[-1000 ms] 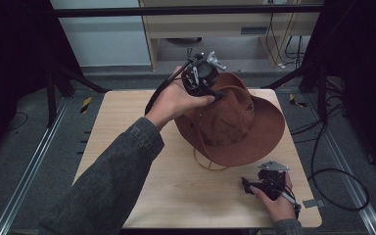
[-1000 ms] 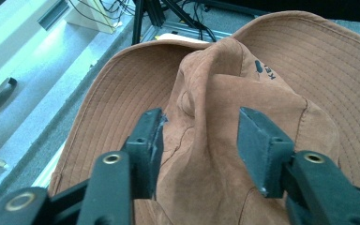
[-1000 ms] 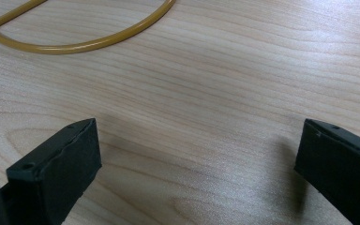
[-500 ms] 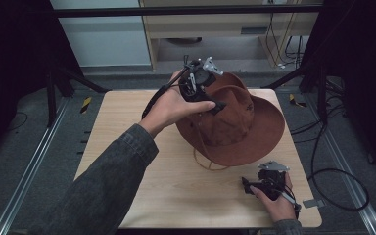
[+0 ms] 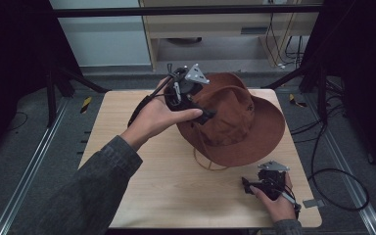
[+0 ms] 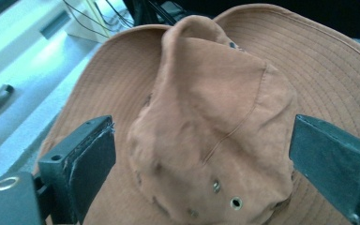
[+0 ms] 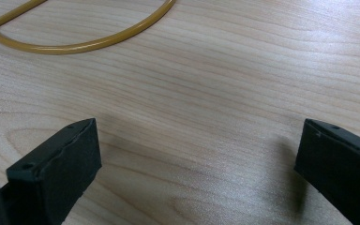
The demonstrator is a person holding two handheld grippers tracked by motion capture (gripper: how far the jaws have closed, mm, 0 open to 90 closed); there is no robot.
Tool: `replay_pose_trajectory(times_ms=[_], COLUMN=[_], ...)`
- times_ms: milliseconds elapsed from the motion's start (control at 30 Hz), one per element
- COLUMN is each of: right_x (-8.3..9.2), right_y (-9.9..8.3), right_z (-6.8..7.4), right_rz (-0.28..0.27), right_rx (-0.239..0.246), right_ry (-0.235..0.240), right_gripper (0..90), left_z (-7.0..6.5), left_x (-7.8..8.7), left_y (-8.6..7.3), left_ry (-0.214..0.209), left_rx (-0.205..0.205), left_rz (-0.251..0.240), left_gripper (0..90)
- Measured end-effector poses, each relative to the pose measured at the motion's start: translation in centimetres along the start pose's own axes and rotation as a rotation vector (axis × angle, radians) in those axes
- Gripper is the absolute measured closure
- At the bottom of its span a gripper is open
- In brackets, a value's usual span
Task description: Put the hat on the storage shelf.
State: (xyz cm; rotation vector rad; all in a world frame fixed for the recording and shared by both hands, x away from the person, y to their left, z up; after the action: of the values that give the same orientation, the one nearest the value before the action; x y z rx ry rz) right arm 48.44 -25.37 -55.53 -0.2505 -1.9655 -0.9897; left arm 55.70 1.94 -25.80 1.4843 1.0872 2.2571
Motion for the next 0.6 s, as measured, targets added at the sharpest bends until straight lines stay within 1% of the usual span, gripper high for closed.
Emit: replay_pose_trajectory(times_ms=[167,267,367,533,600], right_x=[0.0,0.0,0.0,0.0,0.0], right_y=[0.0,0.0,0.0,0.0,0.0], right_z=[0.0,0.0,0.0,0.0,0.0], right_rz=[0.0,0.001,0.0,0.001,0.001], right_rx=[0.0,-0.001,0.0,0.001,0.001], right_ry=[0.0,0.001,0.001,0.001,0.002], right_gripper=[0.5,0.5,0.5,0.5,0.5], left_z=[0.6,0.9,1.2,1.6,1.7], left_x=[1.2,1.8,2.3,4.0,4.6], left_y=[-1.2,-2.2,-3.1,-4.9,-5.7], left_ry=[0.013,0.015,0.033,0.06,0.072], left_rx=[0.012,0.03,0.041,0.068,0.07], left_rz=[-0.011,-0.024,-0.033,-0.08,-0.082], left_gripper=[5.8,4.7,4.7,5.2,5.2])
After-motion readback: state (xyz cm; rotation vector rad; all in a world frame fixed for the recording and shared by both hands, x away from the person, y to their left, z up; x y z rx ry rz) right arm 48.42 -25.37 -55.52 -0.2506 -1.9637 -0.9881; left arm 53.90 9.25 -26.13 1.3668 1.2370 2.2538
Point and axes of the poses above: each handheld gripper's, and its own axes: x roughly backward along the jaws, y roughly out of its top, z roughly to its left, the point moved 6 cm from there along -x, roughly forward along the jaws, and after that the axes turned 6 degrees about z, right-handed, at the moved point
